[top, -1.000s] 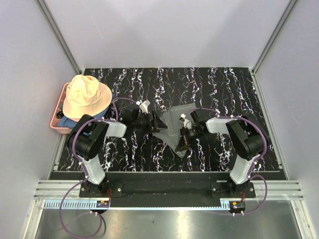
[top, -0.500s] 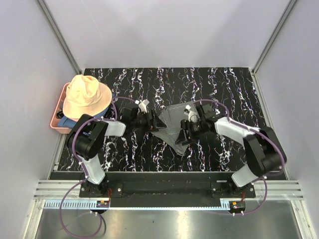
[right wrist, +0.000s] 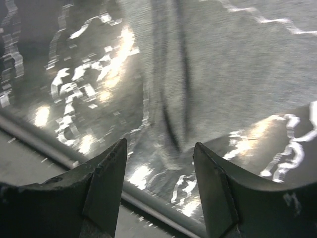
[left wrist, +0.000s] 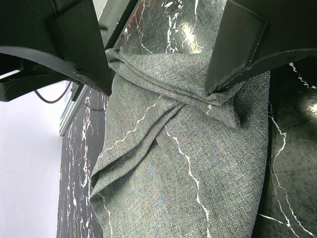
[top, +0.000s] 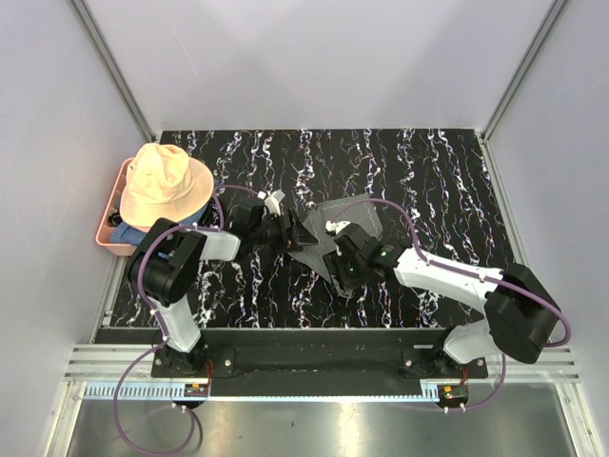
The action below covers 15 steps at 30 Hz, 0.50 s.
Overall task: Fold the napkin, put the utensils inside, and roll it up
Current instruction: Roll the napkin with the utensil
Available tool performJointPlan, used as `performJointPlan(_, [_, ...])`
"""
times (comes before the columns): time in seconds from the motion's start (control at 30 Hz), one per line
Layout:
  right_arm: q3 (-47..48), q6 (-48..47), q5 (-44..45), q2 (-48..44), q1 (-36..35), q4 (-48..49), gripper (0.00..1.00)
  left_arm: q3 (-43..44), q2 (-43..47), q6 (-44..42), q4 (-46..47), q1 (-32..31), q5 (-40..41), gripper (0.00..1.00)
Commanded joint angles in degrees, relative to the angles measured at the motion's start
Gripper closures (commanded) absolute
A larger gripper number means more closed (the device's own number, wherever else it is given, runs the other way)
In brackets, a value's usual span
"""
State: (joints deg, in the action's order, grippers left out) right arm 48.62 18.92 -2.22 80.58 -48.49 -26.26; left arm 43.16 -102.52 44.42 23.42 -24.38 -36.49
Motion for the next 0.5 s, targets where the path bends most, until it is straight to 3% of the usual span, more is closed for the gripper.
performJointPlan(0.0, [1.12, -0.37, 10.22, 1.77, -2.65, -0.19, 0.37, -0.27, -1.72, -2.24, -4.87, 0.83, 4.06, 0.16])
performJointPlan(0.4, [4.64, 0.24, 11.45, 10.56, -6.27, -1.33, 0.46, 0.17, -2.07, -2.32, -5.31, 1.00, 3.80, 0.16])
performJointPlan(0.47, [5.95, -0.11, 11.10, 12.93, -6.27, -2.56, 0.52, 0.26, -2.07, -2.41, -5.40, 1.09, 3.62, 0.16])
